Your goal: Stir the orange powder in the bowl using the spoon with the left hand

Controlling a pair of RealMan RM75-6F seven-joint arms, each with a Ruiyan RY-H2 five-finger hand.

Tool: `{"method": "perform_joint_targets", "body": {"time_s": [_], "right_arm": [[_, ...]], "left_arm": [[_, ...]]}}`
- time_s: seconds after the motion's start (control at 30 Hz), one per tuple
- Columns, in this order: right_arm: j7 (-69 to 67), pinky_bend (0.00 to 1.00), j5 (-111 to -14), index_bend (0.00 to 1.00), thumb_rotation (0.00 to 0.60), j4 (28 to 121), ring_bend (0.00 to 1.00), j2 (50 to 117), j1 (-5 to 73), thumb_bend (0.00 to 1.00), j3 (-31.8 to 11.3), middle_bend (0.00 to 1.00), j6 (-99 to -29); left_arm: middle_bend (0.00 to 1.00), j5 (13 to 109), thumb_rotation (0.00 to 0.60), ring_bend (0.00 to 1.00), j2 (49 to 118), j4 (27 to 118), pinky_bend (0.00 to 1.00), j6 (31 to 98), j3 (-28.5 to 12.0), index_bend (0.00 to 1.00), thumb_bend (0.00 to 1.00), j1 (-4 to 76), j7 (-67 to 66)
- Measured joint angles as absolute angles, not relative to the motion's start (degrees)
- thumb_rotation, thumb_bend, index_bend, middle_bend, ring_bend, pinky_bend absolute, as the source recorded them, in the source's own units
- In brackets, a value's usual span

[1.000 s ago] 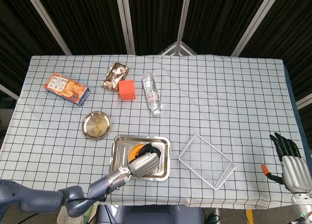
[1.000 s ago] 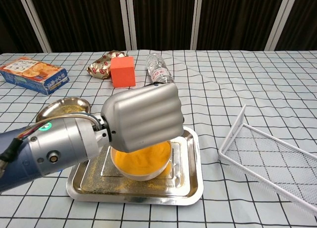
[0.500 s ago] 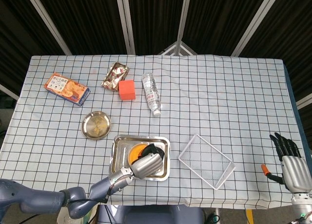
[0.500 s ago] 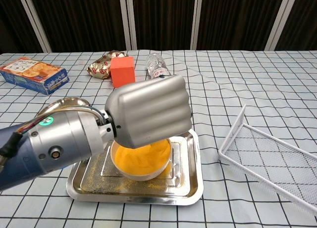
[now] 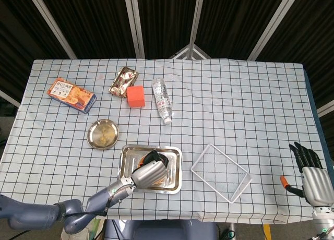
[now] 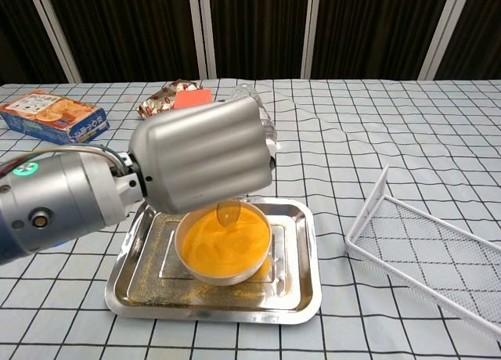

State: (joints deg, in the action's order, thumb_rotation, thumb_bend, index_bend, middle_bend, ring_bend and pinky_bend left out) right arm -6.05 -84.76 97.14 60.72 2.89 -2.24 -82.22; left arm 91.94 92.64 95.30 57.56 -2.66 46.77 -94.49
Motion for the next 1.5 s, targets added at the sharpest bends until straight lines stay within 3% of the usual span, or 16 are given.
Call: {"method": "perform_joint_targets", "body": {"time_s": [0.47,0.9,1.5], "right_arm": [[-5.9,0.0,-84.5,0.0,0.6,97.2,0.0,60.7,2.9,0.36,-2.3,0.0,-82.2],[-5.9,0.0,-84.3,0.0,0.6,97.3,0.0,60.6,2.9,0.36,-2.3,0.0,-82.0],[-5.6,0.0,-84.1,0.0,0.6,97.5,0.0,60.6,2.9,0.36,-2.2,0.0,-81.6]], "left_arm": [[1.0,94.9,0.6,0.92,89.0,95.3,0.96,57.6,-2.1,0.84,0.81,46.3,-93.2],[1.0,92.9,0.6,0.92,89.8,94.9,0.96,59.8,-2.7,0.84,0.8,44.0,-90.6],[1.0,68.5,0.6,0.92,90.8,90.1,0.96,72.1,-12.2,0.84,0.76,34.7,-82.7]]}}
